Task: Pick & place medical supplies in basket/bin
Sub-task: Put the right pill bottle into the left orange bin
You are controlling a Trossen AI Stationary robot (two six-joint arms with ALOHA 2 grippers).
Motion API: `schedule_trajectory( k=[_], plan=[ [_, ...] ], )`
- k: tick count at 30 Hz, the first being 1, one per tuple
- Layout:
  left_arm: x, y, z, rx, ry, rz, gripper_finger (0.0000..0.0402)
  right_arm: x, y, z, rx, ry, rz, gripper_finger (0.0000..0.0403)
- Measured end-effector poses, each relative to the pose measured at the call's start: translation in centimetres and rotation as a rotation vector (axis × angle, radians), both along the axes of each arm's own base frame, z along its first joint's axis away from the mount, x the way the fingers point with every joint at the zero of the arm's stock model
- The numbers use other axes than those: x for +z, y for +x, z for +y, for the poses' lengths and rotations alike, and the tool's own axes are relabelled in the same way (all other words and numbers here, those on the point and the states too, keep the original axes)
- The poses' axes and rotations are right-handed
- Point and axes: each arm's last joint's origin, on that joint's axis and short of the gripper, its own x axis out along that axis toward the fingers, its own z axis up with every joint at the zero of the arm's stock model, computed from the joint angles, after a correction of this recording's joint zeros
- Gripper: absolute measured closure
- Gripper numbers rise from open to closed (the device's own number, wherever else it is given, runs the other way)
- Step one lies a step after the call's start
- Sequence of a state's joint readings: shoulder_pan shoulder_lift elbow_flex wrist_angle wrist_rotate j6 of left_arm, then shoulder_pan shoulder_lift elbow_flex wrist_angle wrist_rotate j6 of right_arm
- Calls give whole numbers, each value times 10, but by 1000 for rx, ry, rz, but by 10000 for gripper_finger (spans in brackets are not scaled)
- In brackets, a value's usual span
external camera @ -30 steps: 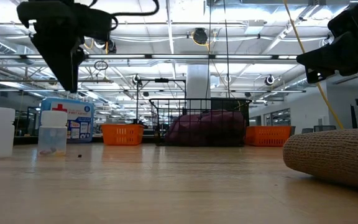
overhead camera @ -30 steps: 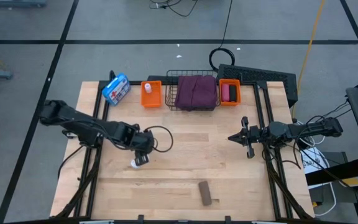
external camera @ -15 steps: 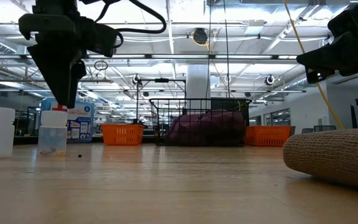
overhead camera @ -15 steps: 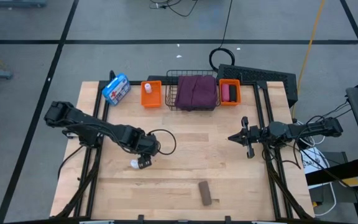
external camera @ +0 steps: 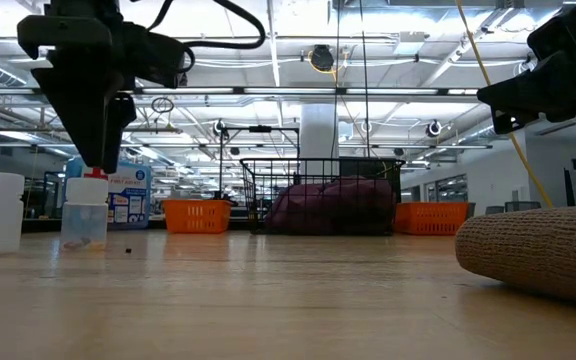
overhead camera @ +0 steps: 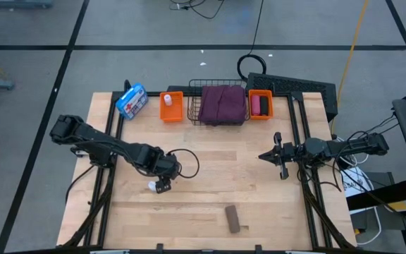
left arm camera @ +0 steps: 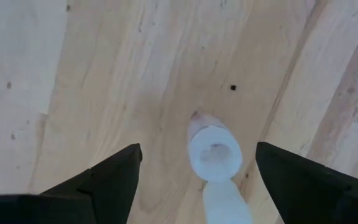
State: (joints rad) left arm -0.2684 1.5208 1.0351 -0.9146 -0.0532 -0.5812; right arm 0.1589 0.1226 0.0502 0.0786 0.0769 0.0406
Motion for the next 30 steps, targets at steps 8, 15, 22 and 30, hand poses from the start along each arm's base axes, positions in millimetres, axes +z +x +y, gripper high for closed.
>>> schedule_trajectory(
  k=[8,15,22,30],
  plan=[
    [-10,-3,-4,-21,-3,-12,75,0,0,0,0,0,0,403],
    [-10,-3,-3,-43,23,-15,75,0,0,0,-1,0,0,403],
    [-10,-2,-2,-35,62,-37,76,0,0,0,0,0,0,403],
    [-19,-2,-3,-35,27,-66,76,0,0,0,0,0,1,403]
  ],
)
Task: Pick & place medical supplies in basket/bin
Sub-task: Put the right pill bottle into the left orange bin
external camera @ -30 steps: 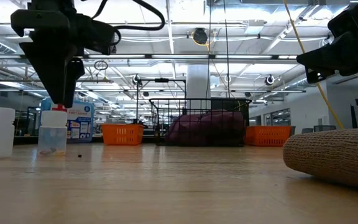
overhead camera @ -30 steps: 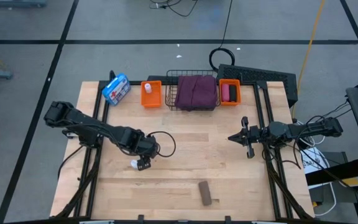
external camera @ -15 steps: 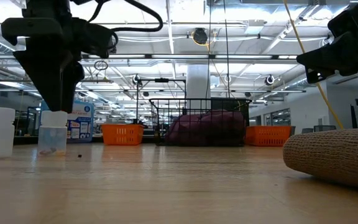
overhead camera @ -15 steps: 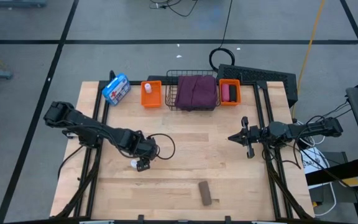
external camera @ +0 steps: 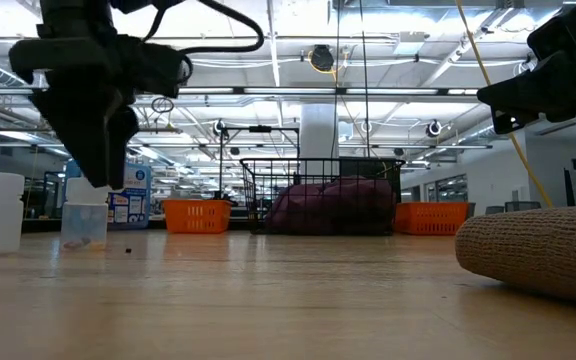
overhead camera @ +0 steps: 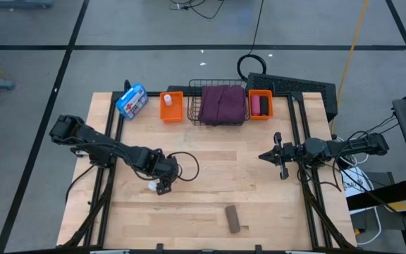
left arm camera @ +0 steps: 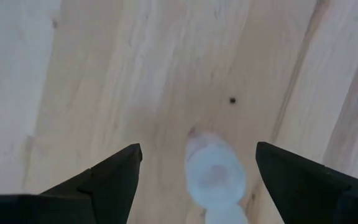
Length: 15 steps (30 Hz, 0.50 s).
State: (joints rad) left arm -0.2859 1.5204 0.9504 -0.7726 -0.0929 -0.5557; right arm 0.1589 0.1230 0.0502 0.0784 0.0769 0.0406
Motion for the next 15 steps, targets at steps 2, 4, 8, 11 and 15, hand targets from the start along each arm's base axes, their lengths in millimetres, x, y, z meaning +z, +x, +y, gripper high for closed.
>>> schedule_trajectory(
  k=[2,4,8,11,15],
  plan=[
    [-1,-1,0,0,-8,14,76,0,0,0,0,0,0,403],
    [-2,-2,0,-2,-14,26,76,0,0,0,0,0,0,403],
    [-2,-3,0,-5,-13,32,76,0,0,0,0,0,0,403],
    [-2,-3,1,-2,2,28,76,0,0,0,0,0,0,403],
    [-2,-3,0,-3,1,28,78,0,0,0,0,0,0,403]
  ],
)
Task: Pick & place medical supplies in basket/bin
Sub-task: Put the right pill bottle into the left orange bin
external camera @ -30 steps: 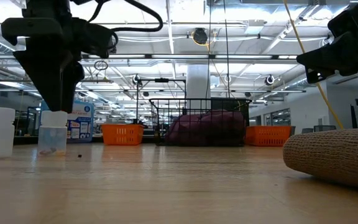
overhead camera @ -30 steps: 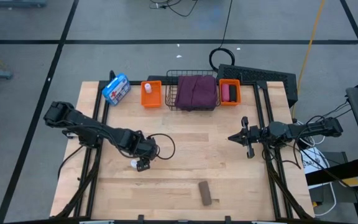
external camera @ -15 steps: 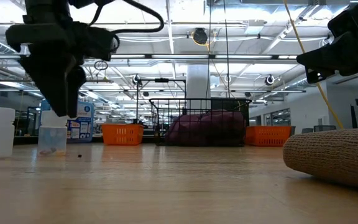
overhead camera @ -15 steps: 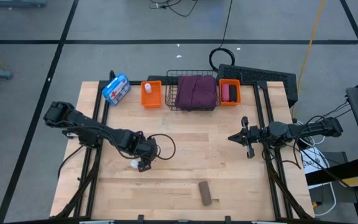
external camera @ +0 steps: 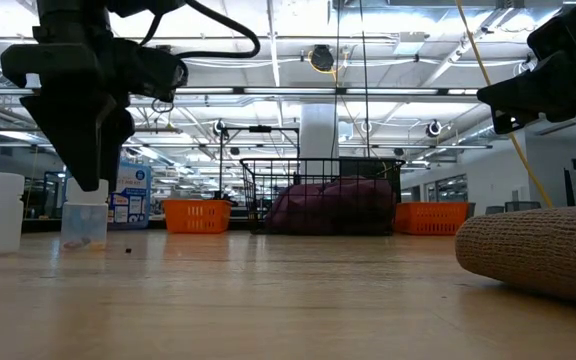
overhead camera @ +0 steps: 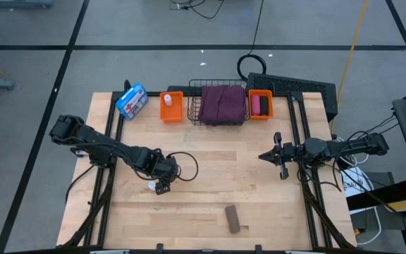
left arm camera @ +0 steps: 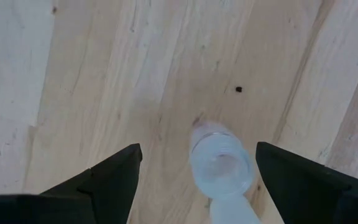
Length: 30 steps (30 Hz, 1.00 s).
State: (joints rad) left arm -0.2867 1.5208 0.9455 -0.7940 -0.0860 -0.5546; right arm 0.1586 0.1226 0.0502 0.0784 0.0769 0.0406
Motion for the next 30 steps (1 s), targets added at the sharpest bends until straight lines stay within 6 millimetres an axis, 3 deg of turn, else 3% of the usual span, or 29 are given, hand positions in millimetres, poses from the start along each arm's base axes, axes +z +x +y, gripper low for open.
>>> schedule_trajectory(
  k=[15,30],
  plan=[
    [1,2,-7,-24,-31,-29,189,0,0,0,0,0,0,403],
    [-2,-2,-12,-46,-41,-17,190,0,0,0,0,0,0,403]
  ],
)
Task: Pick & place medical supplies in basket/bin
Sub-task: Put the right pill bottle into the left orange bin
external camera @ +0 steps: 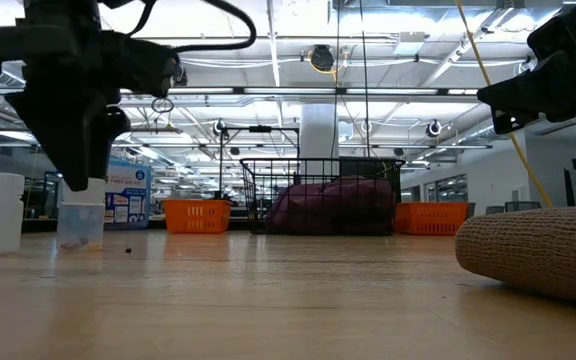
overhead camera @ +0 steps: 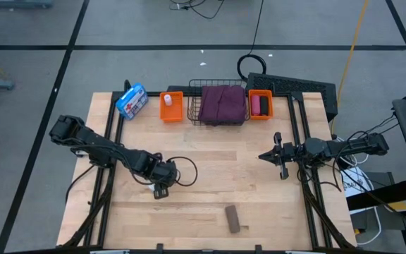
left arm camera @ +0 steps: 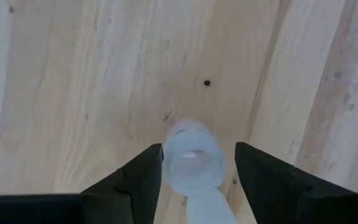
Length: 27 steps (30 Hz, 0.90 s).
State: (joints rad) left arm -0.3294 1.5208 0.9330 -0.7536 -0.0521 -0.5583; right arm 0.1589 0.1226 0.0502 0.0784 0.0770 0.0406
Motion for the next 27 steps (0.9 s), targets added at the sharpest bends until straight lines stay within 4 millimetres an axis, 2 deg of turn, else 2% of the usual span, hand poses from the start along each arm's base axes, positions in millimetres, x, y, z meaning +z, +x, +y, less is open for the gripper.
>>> schedule_trajectory(
  k=[8,18,27],
  plan=[
    [-15,-10,4,29,13,55,190,0,0,0,-1,0,0,403],
    [-13,-4,2,1,-3,-9,190,0,0,0,0,0,0,403],
    [-14,-5,2,1,0,1,190,0,0,0,0,0,0,403]
  ],
)
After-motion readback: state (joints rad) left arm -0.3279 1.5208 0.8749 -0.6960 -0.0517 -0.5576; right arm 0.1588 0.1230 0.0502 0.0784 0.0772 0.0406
